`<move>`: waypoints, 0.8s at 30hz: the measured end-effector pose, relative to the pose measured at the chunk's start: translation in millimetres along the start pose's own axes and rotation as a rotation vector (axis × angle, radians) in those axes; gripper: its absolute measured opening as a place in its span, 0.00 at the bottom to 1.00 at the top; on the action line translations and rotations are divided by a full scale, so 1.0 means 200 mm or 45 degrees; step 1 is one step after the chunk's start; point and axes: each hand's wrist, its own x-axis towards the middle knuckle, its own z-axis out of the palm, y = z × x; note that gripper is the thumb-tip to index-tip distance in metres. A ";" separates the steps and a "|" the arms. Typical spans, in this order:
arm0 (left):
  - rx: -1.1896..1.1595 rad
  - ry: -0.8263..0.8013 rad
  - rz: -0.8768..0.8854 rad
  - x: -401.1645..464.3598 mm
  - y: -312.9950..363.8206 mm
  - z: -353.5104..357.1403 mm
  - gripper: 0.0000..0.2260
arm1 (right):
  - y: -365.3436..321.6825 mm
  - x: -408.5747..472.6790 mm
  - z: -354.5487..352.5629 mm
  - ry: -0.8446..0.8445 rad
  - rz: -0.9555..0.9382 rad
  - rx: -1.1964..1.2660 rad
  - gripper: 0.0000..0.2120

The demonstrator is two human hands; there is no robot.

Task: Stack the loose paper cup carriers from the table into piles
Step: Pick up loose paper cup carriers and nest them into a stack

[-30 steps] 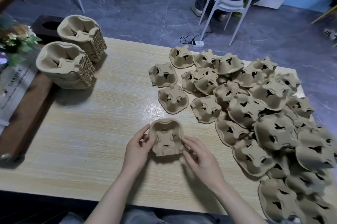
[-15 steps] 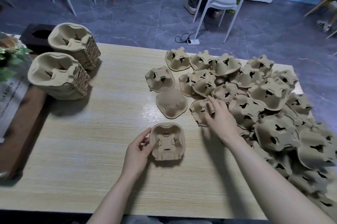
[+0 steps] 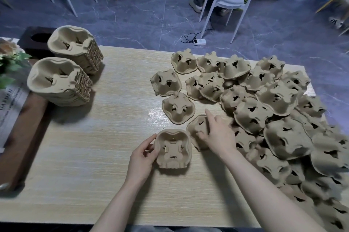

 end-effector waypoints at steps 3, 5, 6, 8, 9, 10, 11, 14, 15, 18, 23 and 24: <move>0.002 0.009 0.002 0.00 0.00 0.00 0.17 | 0.00 0.00 0.00 0.016 -0.009 0.069 0.39; 0.006 0.014 0.013 0.00 -0.01 -0.01 0.17 | 0.01 -0.01 -0.01 0.068 -0.016 0.243 0.41; 0.007 0.020 0.016 0.00 -0.01 -0.01 0.17 | 0.02 -0.02 -0.01 0.096 -0.021 0.356 0.41; 0.010 0.039 0.022 -0.01 -0.01 -0.01 0.17 | 0.04 -0.03 0.00 0.127 -0.040 0.548 0.42; 0.013 0.054 0.026 -0.01 -0.01 -0.02 0.16 | 0.05 -0.04 0.01 0.119 -0.046 0.624 0.43; 0.016 0.072 0.028 -0.01 -0.02 -0.02 0.16 | 0.06 -0.05 0.02 0.102 -0.046 0.693 0.43; 0.015 0.094 0.030 -0.01 -0.02 -0.02 0.15 | 0.07 -0.06 0.04 0.091 -0.038 0.761 0.43; 0.009 0.152 0.045 -0.02 -0.03 -0.03 0.15 | 0.09 -0.10 0.09 0.102 0.032 0.964 0.41; 0.009 0.169 0.053 -0.02 -0.03 -0.03 0.15 | 0.10 -0.11 0.11 0.105 0.058 1.021 0.41; -0.018 0.221 0.062 -0.02 -0.03 -0.04 0.14 | 0.12 -0.13 0.13 0.081 0.129 1.203 0.39; 0.001 0.193 0.051 -0.01 -0.04 -0.03 0.15 | 0.15 -0.18 0.17 0.000 0.207 1.573 0.34; 0.007 0.179 0.052 -0.01 -0.04 -0.02 0.15 | 0.15 -0.20 0.18 -0.028 0.225 1.614 0.34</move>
